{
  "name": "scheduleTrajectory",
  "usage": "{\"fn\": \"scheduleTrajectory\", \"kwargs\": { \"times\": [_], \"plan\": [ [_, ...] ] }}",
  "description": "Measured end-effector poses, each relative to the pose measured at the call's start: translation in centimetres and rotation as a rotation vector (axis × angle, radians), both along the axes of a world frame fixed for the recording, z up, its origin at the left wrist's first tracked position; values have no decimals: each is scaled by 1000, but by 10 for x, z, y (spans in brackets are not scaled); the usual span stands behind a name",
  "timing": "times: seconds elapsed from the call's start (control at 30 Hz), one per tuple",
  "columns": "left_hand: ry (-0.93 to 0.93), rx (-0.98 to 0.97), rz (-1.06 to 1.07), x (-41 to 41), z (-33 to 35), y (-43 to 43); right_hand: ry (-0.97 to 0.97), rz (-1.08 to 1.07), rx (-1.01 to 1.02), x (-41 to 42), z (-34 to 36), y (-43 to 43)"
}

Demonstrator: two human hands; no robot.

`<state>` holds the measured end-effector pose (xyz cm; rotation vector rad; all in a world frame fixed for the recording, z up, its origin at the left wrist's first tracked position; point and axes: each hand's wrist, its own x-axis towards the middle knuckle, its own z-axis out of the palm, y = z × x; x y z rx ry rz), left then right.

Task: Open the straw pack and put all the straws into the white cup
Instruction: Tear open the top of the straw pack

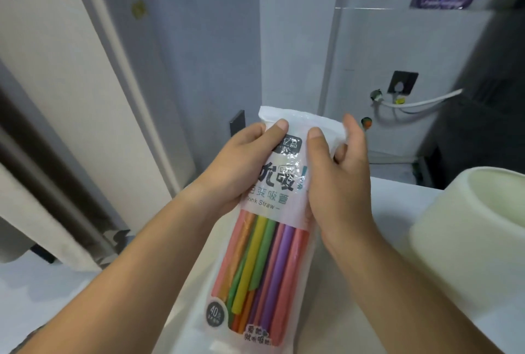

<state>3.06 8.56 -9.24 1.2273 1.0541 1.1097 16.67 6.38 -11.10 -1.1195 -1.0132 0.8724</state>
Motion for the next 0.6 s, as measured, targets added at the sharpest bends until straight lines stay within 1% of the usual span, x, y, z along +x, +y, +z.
{"fn": "scheduleTrajectory", "kwargs": {
  "times": [0.1,0.33,0.47,0.6],
  "plan": [
    [-34,45,-4,-2,8,-4,-54,-36,75,-1,12,1],
    [9,74,19,-1,15,-13,21,-73,118,3,24,-1],
    [43,92,43,-4,19,-22,4,-40,173,5,34,-10],
    [99,151,32,-13,33,-36,-29,29,220,5,46,-26]
  ]
}}
